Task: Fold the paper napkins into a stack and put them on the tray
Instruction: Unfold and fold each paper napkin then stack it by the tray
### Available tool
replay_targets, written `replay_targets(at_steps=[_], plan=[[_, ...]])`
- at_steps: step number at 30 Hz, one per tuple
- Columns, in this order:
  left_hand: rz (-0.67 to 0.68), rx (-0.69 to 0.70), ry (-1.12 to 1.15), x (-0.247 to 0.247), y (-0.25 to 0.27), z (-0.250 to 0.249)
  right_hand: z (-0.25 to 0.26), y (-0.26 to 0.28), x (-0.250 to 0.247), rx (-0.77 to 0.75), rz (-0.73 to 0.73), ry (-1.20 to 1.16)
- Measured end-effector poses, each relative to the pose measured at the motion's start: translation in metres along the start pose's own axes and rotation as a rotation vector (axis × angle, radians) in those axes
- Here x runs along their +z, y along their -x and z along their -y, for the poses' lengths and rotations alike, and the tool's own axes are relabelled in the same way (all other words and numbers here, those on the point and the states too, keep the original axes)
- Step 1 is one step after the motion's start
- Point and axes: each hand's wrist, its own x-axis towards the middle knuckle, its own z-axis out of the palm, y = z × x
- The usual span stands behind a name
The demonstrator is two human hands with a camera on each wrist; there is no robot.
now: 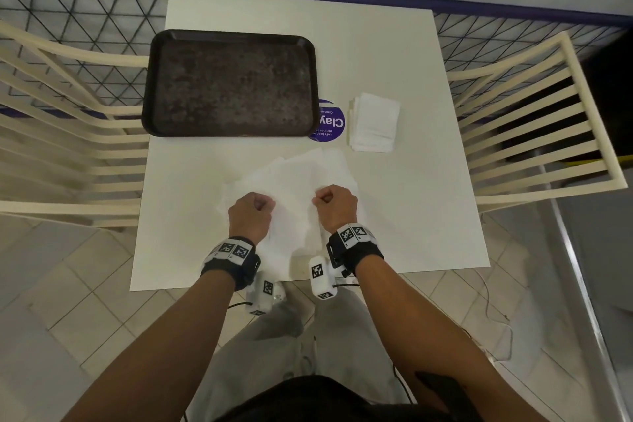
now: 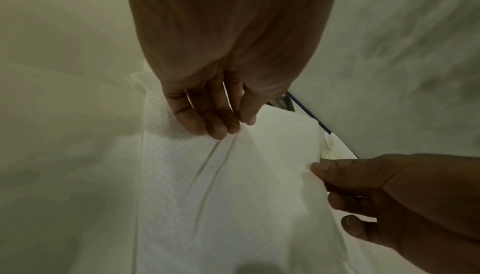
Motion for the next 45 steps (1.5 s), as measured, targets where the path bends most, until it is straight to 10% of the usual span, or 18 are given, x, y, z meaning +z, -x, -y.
replay_targets(at_steps=[14, 37, 40, 45], plan=[[0.099, 0.053, -0.18, 0.013, 0.002, 0.0, -0.009, -0.022, -0.018, 0.02, -0.031, 0.01], [-0.222, 0.001, -0.4, 0.053, 0.011, -0.036, -0.032, -0.053, -0.072, -0.162, 0.149, 0.001], [-0.336, 0.133, -0.273, 0.058, 0.02, -0.047, -0.03, -0.054, -0.079, -0.197, 0.23, -0.102], [-0.075, -0.003, 0.069, 0.055, 0.02, -0.064, -0.025, -0.054, -0.087, -0.231, 0.268, -0.173]])
